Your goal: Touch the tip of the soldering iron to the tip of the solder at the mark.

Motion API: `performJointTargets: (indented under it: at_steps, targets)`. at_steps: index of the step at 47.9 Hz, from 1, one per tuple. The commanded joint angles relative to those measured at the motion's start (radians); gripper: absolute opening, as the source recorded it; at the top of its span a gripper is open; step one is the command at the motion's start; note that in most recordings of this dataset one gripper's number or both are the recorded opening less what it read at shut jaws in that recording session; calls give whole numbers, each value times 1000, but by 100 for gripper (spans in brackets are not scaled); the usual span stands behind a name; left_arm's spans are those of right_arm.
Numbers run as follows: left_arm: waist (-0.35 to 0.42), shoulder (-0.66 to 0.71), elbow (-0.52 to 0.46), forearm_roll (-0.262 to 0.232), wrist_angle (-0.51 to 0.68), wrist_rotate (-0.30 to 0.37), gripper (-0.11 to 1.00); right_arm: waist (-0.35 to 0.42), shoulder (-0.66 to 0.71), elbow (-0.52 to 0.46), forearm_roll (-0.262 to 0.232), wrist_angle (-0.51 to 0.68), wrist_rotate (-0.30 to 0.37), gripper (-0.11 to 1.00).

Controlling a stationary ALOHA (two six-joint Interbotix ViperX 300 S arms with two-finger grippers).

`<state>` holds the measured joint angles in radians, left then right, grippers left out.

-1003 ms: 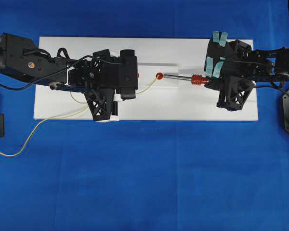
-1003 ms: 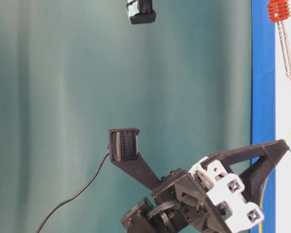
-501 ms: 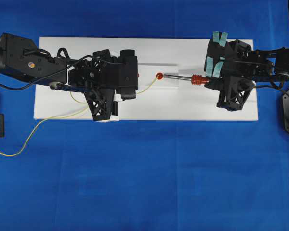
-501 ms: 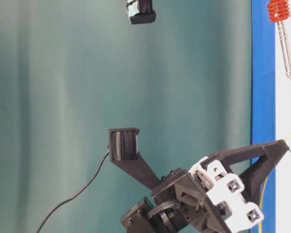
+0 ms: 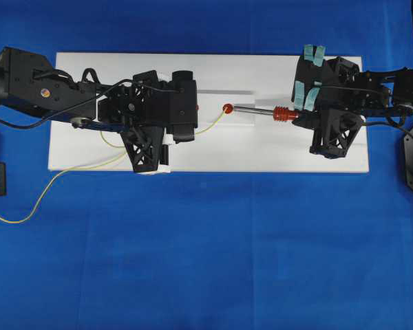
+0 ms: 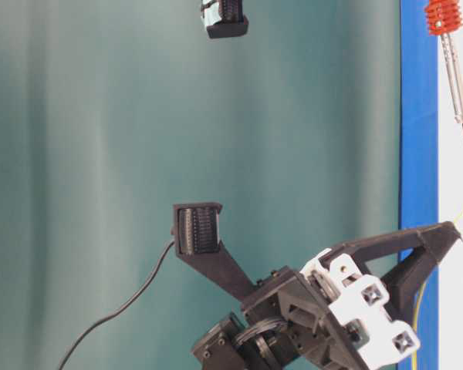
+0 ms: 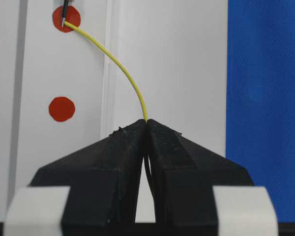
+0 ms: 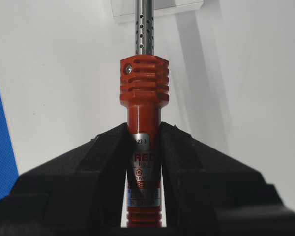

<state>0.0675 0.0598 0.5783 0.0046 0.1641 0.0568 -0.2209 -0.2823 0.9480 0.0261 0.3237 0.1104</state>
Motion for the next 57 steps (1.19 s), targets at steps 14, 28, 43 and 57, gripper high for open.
performJointTargets:
  at_steps: [14,28,43,57]
  targets:
    - [0,-9,-25,3,-5,2,2,-2,-6,-23,3,-3,2,6]
    - [0,-9,-25,3,-5,2,2,-2,-6,-23,3,-3,2,6]
    - [0,-12,-25,2,-5,0,2,-2,-6,-23,3,-5,2,6]
    - [0,-38,-20,3,14,0,2,-2,-6,-23,2,-5,2,6]
